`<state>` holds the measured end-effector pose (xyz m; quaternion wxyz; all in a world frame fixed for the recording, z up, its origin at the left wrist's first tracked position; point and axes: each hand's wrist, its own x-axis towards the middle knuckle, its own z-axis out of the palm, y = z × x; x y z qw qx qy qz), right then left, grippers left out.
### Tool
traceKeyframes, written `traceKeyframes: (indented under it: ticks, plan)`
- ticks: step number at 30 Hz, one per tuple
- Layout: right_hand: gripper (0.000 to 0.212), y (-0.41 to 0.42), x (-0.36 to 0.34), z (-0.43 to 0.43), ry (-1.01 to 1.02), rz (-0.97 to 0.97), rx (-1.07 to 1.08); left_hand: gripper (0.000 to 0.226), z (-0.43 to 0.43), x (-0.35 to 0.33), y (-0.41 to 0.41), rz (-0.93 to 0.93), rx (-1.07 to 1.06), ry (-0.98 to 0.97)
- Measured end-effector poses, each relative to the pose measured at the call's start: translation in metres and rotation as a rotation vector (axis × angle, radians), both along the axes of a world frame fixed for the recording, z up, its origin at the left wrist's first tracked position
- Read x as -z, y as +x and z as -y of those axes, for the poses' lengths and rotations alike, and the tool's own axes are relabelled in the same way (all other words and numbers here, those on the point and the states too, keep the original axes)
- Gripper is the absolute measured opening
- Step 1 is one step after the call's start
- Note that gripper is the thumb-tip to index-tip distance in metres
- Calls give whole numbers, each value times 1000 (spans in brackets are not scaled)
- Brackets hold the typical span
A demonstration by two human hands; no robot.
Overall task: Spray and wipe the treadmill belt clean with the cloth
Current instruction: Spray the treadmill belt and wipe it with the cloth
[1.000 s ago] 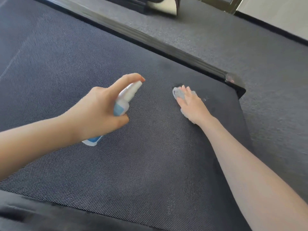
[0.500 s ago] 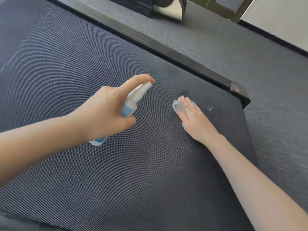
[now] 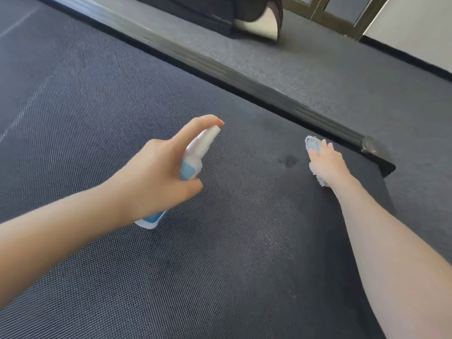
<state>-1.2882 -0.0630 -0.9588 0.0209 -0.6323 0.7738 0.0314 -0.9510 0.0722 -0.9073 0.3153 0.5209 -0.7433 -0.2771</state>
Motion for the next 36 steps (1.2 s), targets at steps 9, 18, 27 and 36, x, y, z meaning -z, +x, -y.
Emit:
traceKeyframes:
  ticks: [9,18,27,36]
  plan:
    - [39,84,-7,-103,-94,122,-849,80,8,2,-3,-25,24,8]
    - [48,79,14,-84,-160,106,-930,80,13,5,-4,-133,16,99]
    - [56,-18,10,25,-111,56,-126,75,24,0,3,-254,39,107]
    - [50,4,16,87,-77,-26,16,78,33,2,6,-154,12,56]
